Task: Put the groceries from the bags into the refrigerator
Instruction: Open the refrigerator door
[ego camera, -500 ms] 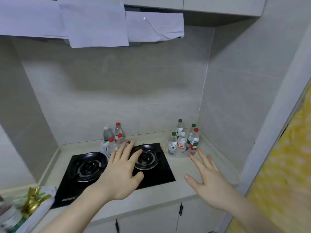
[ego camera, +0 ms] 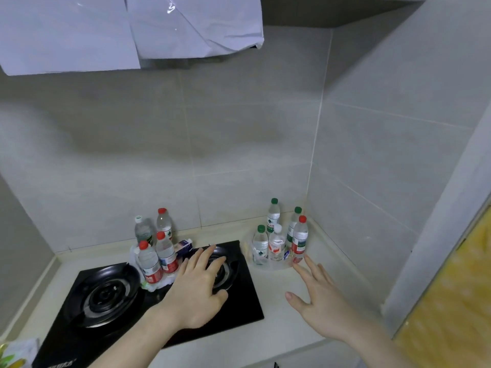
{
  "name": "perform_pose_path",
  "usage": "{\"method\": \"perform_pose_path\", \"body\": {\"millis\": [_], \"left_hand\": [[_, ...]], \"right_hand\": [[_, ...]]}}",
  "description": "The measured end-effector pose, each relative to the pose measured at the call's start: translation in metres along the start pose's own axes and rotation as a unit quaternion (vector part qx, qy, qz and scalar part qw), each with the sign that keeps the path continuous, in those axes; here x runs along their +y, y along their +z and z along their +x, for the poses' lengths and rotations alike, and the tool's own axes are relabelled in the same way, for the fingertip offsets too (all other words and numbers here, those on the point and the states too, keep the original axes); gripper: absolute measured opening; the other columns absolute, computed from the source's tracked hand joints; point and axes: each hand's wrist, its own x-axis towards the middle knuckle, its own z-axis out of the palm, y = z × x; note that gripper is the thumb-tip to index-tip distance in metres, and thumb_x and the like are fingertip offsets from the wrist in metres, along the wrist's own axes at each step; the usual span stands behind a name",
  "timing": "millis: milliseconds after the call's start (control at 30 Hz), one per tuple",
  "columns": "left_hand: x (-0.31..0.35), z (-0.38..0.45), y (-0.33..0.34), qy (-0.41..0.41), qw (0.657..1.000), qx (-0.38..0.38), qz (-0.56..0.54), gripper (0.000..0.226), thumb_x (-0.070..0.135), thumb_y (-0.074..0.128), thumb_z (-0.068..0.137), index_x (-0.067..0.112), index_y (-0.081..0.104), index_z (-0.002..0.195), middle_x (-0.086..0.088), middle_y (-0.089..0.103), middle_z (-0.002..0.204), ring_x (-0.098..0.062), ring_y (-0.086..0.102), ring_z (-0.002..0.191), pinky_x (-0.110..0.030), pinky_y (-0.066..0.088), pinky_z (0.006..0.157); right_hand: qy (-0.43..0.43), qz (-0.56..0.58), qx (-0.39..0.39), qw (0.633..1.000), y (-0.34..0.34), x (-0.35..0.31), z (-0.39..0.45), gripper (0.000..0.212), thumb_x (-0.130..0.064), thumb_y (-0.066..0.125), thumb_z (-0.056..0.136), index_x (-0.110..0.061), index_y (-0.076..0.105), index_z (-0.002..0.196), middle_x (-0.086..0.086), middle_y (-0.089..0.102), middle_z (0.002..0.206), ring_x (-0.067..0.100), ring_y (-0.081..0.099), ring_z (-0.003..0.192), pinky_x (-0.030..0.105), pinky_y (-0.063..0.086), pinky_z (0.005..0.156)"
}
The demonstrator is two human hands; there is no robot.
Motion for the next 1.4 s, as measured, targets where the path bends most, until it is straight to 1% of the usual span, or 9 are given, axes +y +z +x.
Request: {"method": "perform_pose_path", "body": {"millis": [167, 433, 633, 867, 933, 1033, 1100, 1267, 1400], "left_hand": [[-0.006, 0.062, 0.010, 0.016, 0.999, -0.026, -0.014, 0.077, 0.045, 0.048, 0.088, 0.032, 0.020, 0.158, 0.003, -0.001, 0.169, -0.022, -0.002, 0.155, -0.043, 0.007, 0.127], [0.023, 0.133, 0.034, 0.085, 0.994, -0.054, -0.035, 0.078, 0.044, 0.052, 0.084, 0.032, 0.025, 0.156, 0.004, 0.006, 0.167, -0.021, 0.007, 0.154, -0.037, 0.014, 0.125], [0.102, 0.160, 0.051, 0.192, 0.979, -0.039, -0.052, 0.077, 0.045, 0.050, 0.084, 0.036, 0.022, 0.156, 0.010, 0.002, 0.167, -0.015, 0.001, 0.154, -0.031, 0.012, 0.124], [0.183, 0.163, 0.066, 0.300, 0.953, 0.007, -0.035, 0.081, 0.059, 0.033, 0.076, 0.033, 0.035, 0.153, 0.009, 0.011, 0.167, -0.021, 0.013, 0.155, -0.035, 0.018, 0.121], [0.301, 0.156, 0.092, 0.487, 0.865, -0.120, 0.003, 0.079, 0.060, 0.028, 0.081, 0.036, 0.026, 0.156, 0.010, 0.002, 0.167, -0.022, 0.005, 0.156, -0.032, 0.009, 0.122], [0.330, 0.149, 0.083, 0.516, 0.848, -0.125, -0.006, 0.070, 0.060, 0.028, 0.093, 0.041, 0.007, 0.157, 0.017, -0.016, 0.165, -0.014, -0.011, 0.155, -0.034, 0.004, 0.126], [0.367, 0.126, 0.092, 0.584, 0.799, -0.141, -0.011, 0.074, 0.061, 0.025, 0.087, 0.041, 0.010, 0.157, 0.017, -0.013, 0.165, -0.015, -0.008, 0.155, -0.036, 0.008, 0.126], [0.449, 0.039, 0.115, 0.699, 0.696, -0.160, -0.035, 0.070, 0.051, 0.046, 0.091, 0.038, 0.023, 0.155, 0.012, -0.002, 0.167, -0.021, 0.004, 0.155, -0.043, 0.017, 0.125], [0.508, -0.044, 0.118, 0.767, 0.619, -0.162, -0.038, 0.071, 0.054, 0.036, 0.087, 0.037, 0.025, 0.155, 0.011, 0.003, 0.167, -0.018, 0.004, 0.155, -0.037, 0.013, 0.124]], "right_hand": [[0.030, 0.024, 0.013, 0.999, 0.000, 0.011, 0.035, 0.074, -0.055, 0.047, 0.101, -0.039, 0.007, 0.162, -0.016, -0.009, 0.169, 0.016, -0.006, 0.158, 0.031, 0.011, 0.125], [0.092, 0.062, 0.049, 0.993, -0.003, 0.056, 0.054, 0.072, -0.056, 0.050, 0.099, -0.039, 0.016, 0.160, -0.016, -0.007, 0.170, 0.013, 0.003, 0.158, 0.033, 0.018, 0.126], [0.155, 0.083, 0.093, 0.980, -0.027, 0.104, 0.009, 0.072, -0.060, 0.048, 0.100, -0.043, 0.012, 0.160, -0.021, -0.011, 0.168, 0.014, -0.002, 0.158, 0.037, 0.015, 0.127], [0.239, 0.088, 0.161, 0.954, -0.061, 0.138, -0.060, 0.073, -0.055, 0.050, 0.100, -0.041, 0.011, 0.161, -0.018, -0.013, 0.169, 0.015, -0.009, 0.158, 0.035, 0.010, 0.128], [0.411, 0.096, 0.256, 0.870, -0.057, 0.149, -0.173, 0.075, -0.056, 0.052, 0.099, -0.042, 0.012, 0.161, -0.017, -0.012, 0.169, 0.013, -0.008, 0.158, 0.032, 0.009, 0.127], [0.405, 0.069, 0.278, 0.868, -0.059, 0.151, -0.206, 0.075, -0.056, 0.052, 0.099, -0.039, 0.013, 0.161, -0.013, -0.010, 0.170, 0.015, -0.008, 0.158, 0.030, 0.004, 0.126], [0.458, 0.067, 0.316, 0.828, -0.052, 0.142, -0.255, 0.075, -0.056, 0.052, 0.100, -0.037, 0.014, 0.162, -0.012, -0.009, 0.170, 0.016, -0.006, 0.158, 0.031, 0.005, 0.127], [0.576, 0.065, 0.370, 0.726, -0.021, 0.104, -0.378, 0.074, -0.057, 0.051, 0.100, -0.040, 0.014, 0.161, -0.016, -0.011, 0.170, 0.015, -0.008, 0.158, 0.036, 0.008, 0.128], [0.642, 0.036, 0.407, 0.649, -0.006, 0.072, -0.465, 0.074, -0.057, 0.052, 0.099, -0.039, 0.014, 0.161, -0.014, -0.009, 0.170, 0.014, -0.006, 0.158, 0.036, 0.009, 0.129]]}}
